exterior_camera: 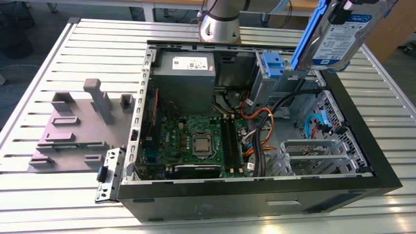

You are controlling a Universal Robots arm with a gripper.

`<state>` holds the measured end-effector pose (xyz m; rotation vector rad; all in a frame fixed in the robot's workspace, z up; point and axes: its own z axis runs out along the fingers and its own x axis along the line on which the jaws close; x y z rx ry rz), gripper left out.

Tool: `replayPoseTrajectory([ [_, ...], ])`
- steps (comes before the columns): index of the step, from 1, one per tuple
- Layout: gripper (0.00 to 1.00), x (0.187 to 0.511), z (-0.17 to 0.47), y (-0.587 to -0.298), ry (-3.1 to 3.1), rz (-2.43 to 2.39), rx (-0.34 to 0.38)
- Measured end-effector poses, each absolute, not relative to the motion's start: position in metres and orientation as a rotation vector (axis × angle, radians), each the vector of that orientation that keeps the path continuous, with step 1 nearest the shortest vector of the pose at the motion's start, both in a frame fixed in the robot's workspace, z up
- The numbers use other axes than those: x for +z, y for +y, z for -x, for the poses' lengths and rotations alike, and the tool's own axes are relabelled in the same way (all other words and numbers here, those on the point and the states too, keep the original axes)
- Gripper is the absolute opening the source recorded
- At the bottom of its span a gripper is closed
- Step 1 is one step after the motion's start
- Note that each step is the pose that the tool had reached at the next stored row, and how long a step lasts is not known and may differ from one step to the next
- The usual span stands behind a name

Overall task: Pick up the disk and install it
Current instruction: 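Pick up the disk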

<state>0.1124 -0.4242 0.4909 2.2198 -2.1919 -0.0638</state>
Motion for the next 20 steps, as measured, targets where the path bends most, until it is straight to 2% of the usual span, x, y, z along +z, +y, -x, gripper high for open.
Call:
replayPoseTrajectory([
  [20,0.36,0.4908,-0.1124,-0.4308,-2.192,-2.22,-0.064],
])
